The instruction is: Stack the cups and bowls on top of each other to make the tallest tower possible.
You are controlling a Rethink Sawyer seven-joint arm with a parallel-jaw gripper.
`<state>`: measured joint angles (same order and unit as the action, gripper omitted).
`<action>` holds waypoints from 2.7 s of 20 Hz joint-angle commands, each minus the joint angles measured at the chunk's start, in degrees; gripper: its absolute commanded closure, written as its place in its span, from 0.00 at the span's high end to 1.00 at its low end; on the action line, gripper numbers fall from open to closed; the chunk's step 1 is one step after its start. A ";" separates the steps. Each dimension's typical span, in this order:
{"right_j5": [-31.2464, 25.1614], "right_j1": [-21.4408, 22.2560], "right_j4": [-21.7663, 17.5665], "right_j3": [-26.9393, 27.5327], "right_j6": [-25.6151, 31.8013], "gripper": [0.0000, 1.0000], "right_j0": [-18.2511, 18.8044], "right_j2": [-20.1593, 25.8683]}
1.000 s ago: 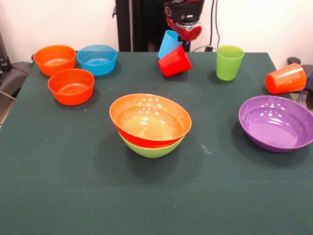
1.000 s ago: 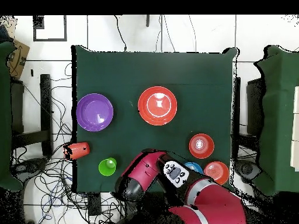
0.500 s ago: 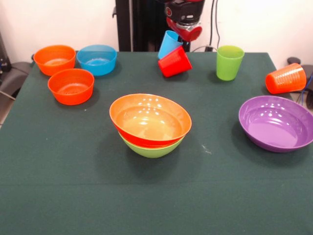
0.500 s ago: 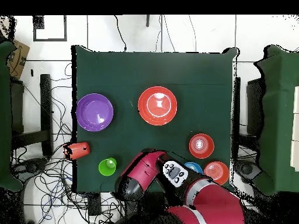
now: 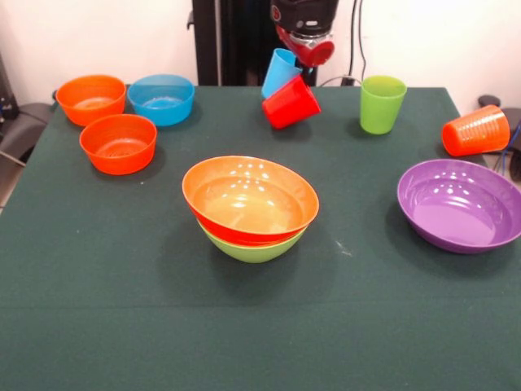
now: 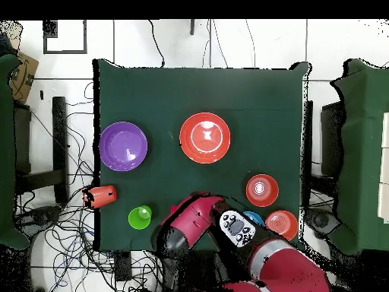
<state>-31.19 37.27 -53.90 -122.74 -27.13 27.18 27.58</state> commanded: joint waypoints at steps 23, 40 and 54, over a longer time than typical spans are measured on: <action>-5.80 20.05 24.50 -3.69 -2.60 0.00 8.53 10.44; -12.71 21.80 37.89 3.27 1.25 0.00 17.61 17.71; -14.36 16.00 36.52 11.54 2.62 0.00 20.11 20.23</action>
<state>-38.52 58.52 -17.40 -116.52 -27.13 47.00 44.45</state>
